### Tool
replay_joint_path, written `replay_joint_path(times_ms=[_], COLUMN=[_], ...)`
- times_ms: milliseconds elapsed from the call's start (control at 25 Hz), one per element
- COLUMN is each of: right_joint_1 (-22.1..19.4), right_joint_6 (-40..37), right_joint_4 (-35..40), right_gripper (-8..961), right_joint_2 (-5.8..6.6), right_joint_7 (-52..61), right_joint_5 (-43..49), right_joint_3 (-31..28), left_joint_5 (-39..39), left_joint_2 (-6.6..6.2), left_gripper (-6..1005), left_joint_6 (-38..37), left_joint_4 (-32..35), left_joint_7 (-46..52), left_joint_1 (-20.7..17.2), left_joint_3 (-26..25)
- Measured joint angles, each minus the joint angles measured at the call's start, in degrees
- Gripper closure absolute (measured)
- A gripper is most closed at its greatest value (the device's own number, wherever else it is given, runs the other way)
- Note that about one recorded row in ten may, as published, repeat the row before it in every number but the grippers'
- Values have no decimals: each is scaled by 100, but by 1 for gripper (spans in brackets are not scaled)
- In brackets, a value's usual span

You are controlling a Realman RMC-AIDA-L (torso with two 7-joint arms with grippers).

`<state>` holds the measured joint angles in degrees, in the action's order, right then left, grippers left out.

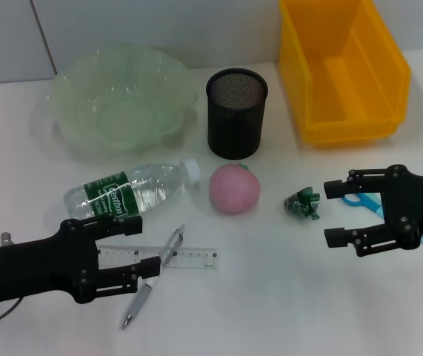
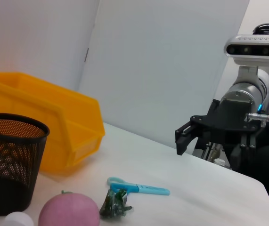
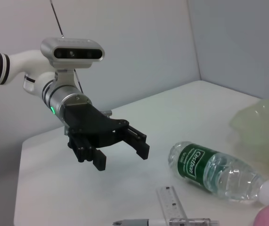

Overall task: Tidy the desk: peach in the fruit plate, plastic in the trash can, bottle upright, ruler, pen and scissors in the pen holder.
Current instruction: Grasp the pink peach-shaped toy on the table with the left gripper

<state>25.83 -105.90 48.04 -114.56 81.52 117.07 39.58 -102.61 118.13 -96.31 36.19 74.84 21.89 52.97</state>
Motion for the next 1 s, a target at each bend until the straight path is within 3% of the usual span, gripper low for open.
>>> replay_joint_path(times_ms=[600,840,1000], right_joint_1=[-10,-463,-822], right_joint_6=[93,242,234], right_joint_4=[75,76,169], right_gripper=[124,124,124], right_joint_2=[-82,-42,-86], right_joint_7=[-37,-162,-274], right_joint_5=[114,115,115], right_joint_3=[-33,-197,-673], left_joint_5=[24,58,61], left_joint_2=[16,46,72], left_gripper=[238,247,253], left_joint_6=[54,489,1082], left_joint_4=[-9,-25,-109], left_joint_7=[-23,-112,-126], left_joint_1=[16,380,805], left_joint_3=[2,28,168])
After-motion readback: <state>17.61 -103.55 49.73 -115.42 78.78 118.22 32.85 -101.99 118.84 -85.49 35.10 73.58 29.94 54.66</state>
